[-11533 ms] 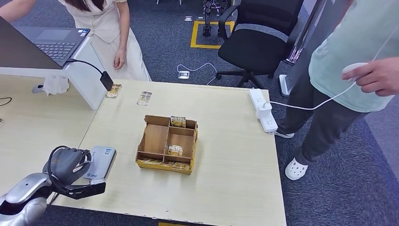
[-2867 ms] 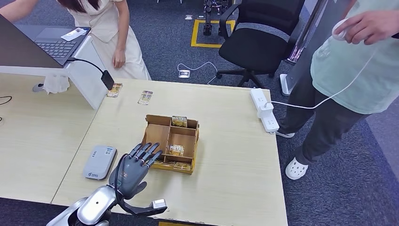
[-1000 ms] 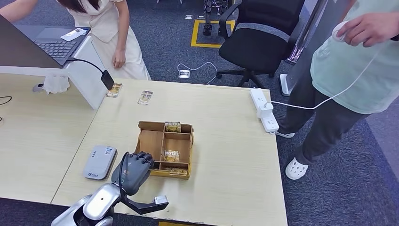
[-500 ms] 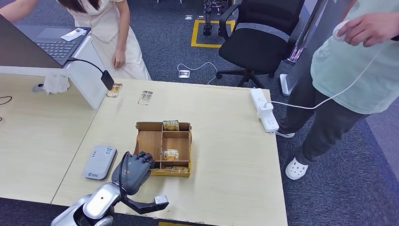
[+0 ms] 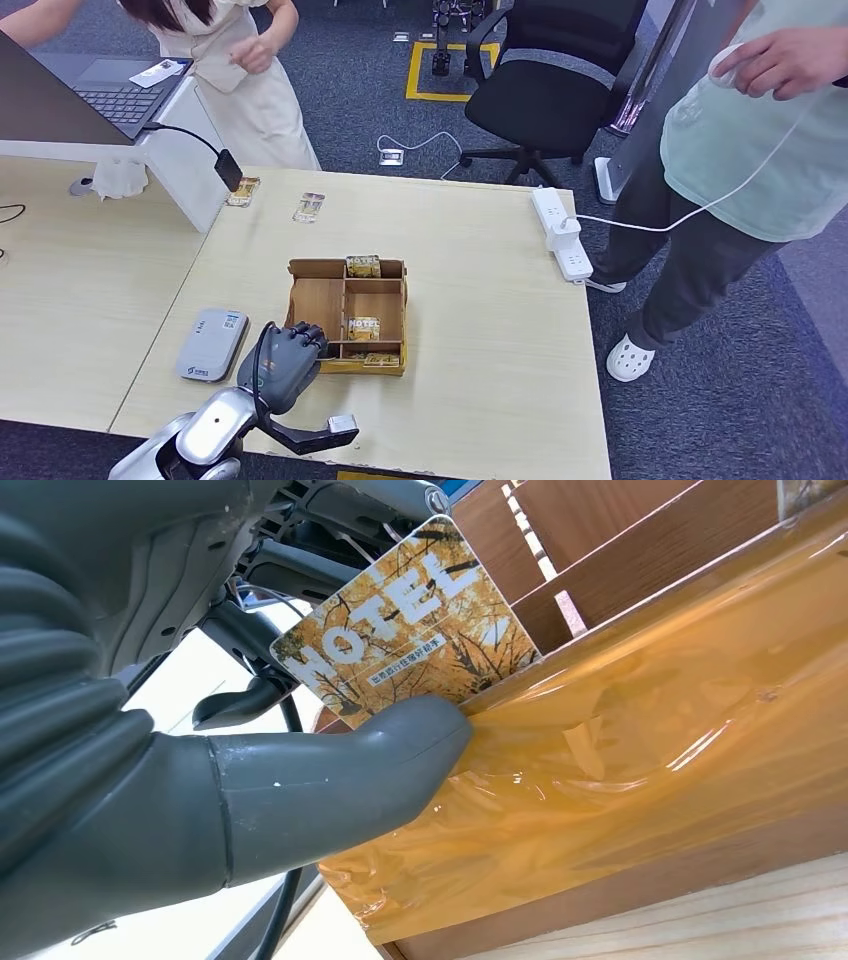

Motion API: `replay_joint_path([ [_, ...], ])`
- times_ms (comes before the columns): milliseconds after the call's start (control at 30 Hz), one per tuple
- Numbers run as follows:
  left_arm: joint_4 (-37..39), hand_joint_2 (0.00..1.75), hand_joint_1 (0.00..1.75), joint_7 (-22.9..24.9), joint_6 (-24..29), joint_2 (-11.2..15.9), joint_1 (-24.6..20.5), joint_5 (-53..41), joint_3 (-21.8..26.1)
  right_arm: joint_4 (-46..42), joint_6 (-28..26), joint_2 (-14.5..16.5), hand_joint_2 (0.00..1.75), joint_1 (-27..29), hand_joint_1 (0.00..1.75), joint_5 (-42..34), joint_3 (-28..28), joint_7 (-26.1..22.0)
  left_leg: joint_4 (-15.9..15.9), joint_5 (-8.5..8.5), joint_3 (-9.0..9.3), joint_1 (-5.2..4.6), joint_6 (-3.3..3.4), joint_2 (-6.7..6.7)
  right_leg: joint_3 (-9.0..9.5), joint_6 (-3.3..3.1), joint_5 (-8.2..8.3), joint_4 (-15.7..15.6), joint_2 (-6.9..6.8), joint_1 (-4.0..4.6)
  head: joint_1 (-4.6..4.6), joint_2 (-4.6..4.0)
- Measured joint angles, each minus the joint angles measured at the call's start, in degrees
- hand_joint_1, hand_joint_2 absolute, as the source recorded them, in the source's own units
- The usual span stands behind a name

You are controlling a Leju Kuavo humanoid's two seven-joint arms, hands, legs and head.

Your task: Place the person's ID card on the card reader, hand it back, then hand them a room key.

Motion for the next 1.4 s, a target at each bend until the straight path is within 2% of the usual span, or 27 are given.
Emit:
replay_joint_path([
  [100,0.0,1.75,1.71,0.0,0.0,0.0,0.0,0.0,0.0,0.0,0.0,0.0,0.0,0.0,0.0,0.0,0.0,0.0,0.0,0.0,0.0,0.0,0.0,0.0,0.0,0.0,0.0,0.0,0.0,0.0,0.0,0.0],
  [133,0.0,1.75,1.58,0.0,0.0,0.0,0.0,0.0,0.0,0.0,0.0,0.0,0.0,0.0,0.0,0.0,0.0,0.0,0.0,0.0,0.0,0.0,0.0,0.0,0.0,0.0,0.0,0.0,0.0,0.0,0.0,0.0],
  [233,0.0,1.75,0.3,0.0,0.0,0.0,0.0,0.0,0.0,0.0,0.0,0.0,0.0,0.0,0.0,0.0,0.0,0.0,0.0,0.0,0.0,0.0,0.0,0.0,0.0,0.0,0.0,0.0,0.0,0.0,0.0,0.0],
  [267,0.0,1.75,0.0,0.0,0.0,0.0,0.0,0.0,0.0,0.0,0.0,0.0,0.0,0.0,0.0,0.0,0.0,0.0,0.0,0.0,0.0,0.0,0.0,0.0,0.0,0.0,0.0,0.0,0.0,0.0,0.0,0.0],
  [1400,0.1,1.75,0.0,-0.1,0.0,0.0,0.4,0.1,0.0,0.0,0.3,0.0,0.0,0.0,0.0,0.0,0.1,0.0,0.0,0.0,-0.04,0.0,0.0,0.0,-0.04,0.0,0.0,0.0,0.0,0.01,0.0,0.0],
])
